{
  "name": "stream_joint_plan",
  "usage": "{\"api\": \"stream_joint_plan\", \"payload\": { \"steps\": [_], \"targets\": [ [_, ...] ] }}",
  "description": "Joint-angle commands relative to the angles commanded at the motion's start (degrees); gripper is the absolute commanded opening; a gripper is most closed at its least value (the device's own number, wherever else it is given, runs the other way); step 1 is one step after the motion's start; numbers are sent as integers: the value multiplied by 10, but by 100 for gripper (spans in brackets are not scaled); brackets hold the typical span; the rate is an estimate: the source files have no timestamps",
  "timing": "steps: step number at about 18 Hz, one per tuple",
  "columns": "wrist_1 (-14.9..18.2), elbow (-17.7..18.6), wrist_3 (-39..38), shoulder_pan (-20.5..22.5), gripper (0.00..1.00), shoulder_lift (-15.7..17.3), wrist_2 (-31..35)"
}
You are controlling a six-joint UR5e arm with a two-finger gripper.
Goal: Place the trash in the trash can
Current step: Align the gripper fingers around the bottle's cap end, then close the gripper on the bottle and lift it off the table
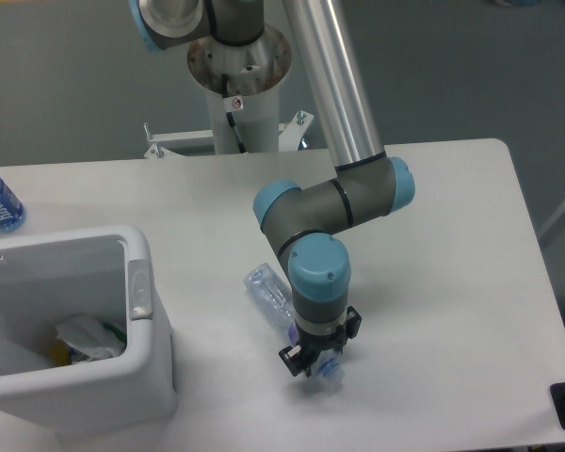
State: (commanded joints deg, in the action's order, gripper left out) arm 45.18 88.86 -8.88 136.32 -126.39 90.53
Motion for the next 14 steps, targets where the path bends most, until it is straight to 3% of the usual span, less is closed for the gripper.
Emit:
{"api": "stream_joint_plan", "payload": {
  "steps": [5, 8, 14],
  "targets": [
    [0, 0, 0, 0, 62, 10, 0],
    [-8, -17, 0, 0, 63, 49, -3],
    [-13, -141, -12, 0, 63, 105, -29]
  ]
}}
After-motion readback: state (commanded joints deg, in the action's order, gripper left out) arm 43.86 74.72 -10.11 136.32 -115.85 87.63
